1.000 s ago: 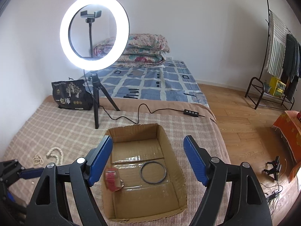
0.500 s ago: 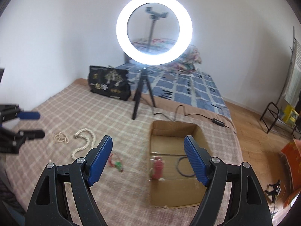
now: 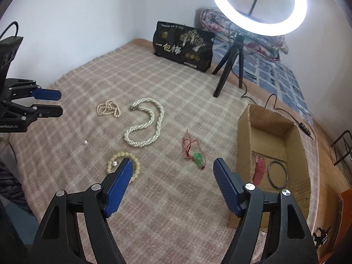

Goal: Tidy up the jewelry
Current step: 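Withdraw both open tools from the box back over the jewelry, then grasp the pale bead bracelet with the right tool while the left tool grasps the single pearl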

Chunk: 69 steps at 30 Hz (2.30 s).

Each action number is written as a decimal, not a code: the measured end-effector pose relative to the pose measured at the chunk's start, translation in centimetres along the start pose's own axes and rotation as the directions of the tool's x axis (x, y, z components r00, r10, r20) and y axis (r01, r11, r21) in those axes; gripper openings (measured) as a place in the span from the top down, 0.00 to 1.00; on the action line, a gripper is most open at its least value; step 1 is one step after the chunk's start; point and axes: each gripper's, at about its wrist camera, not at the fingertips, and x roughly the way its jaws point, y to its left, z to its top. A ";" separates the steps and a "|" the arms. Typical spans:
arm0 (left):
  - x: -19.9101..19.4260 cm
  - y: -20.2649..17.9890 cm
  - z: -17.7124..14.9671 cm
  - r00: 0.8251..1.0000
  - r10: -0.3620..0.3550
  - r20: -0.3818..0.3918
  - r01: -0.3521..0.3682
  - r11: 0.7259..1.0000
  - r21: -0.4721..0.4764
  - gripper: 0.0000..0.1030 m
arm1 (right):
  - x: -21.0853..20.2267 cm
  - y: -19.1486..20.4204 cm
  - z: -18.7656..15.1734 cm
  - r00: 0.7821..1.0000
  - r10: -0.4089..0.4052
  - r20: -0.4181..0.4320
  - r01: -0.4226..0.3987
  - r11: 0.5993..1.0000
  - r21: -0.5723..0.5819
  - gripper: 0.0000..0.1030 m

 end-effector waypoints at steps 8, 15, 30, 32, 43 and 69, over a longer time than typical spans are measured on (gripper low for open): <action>3.0 -0.3 -2.1 0.992 -0.069 -0.109 0.069 0.998 0.002 0.73 | 4.0 1.6 -1.1 0.982 0.138 -0.126 -0.139 0.990 0.003 0.61; 5.2 -0.5 -2.7 0.985 -0.067 -0.159 0.070 0.997 0.013 0.73 | 6.7 2.2 -1.4 0.959 0.204 -0.196 -0.203 0.979 0.028 0.68; 8.4 -0.7 -2.4 0.973 -0.047 -0.225 0.057 0.998 0.037 0.84 | 9.5 2.9 -1.1 0.945 0.216 -0.245 -0.214 0.976 0.035 0.73; 8.6 -0.8 -2.4 0.972 -0.044 -0.230 0.054 0.998 0.040 0.84 | 9.7 2.9 -1.1 0.944 0.216 -0.248 -0.214 0.976 0.036 0.73; 9.3 -0.7 -2.3 0.969 -0.045 -0.241 0.056 0.998 0.038 0.88 | 10.6 3.0 -0.8 0.938 0.218 -0.269 -0.216 0.976 0.036 0.73; 7.1 0.0 -2.0 0.986 -0.008 -0.168 0.011 1.000 0.014 0.94 | 8.5 5.1 1.3 0.973 0.129 -0.193 -0.148 0.986 -0.082 0.94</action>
